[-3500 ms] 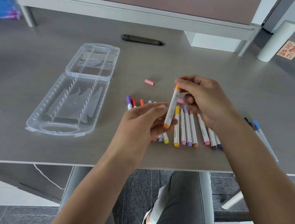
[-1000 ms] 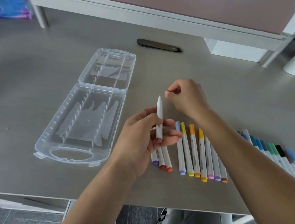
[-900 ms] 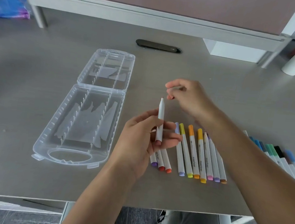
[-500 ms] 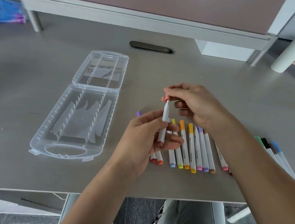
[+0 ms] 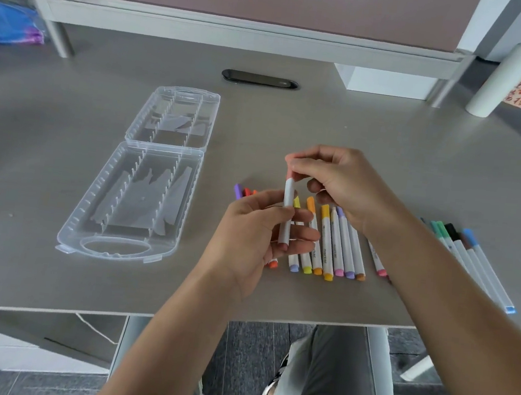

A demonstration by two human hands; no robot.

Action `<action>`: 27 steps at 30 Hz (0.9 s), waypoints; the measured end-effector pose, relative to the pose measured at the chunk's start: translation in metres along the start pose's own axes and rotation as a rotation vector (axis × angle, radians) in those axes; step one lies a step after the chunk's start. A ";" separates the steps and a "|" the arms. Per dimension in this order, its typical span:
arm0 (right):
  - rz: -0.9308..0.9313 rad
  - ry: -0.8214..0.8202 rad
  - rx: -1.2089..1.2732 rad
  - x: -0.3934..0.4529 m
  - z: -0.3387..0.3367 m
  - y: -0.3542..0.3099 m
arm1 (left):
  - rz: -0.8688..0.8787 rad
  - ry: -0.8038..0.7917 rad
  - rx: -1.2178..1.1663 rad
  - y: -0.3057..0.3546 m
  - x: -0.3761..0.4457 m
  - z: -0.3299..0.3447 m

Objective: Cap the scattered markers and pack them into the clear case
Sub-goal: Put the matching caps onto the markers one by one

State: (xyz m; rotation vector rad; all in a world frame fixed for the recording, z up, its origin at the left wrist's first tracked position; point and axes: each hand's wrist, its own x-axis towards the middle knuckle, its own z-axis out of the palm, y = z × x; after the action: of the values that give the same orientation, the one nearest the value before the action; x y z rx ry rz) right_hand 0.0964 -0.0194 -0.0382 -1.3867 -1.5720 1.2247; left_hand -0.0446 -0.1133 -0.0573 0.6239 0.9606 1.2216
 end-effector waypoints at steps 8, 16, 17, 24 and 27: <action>-0.065 0.034 0.023 -0.011 0.004 0.002 | 0.009 0.011 0.012 -0.002 -0.006 0.004; -0.058 0.040 -0.012 -0.018 0.014 0.001 | 0.015 0.046 0.066 -0.001 -0.015 0.003; -0.039 0.039 -0.006 -0.016 0.013 0.001 | 0.023 0.061 0.059 0.000 -0.015 0.001; 0.040 0.080 -0.222 0.001 0.008 -0.001 | 0.174 0.194 0.127 0.008 -0.027 -0.023; -0.001 0.033 -0.463 0.006 0.017 0.002 | 0.180 0.206 0.111 0.009 -0.033 -0.030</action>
State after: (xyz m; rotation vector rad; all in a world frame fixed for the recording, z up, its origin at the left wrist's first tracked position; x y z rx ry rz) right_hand 0.0798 -0.0176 -0.0460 -1.6762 -1.9108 0.8586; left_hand -0.0767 -0.1453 -0.0555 0.6925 1.1706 1.4194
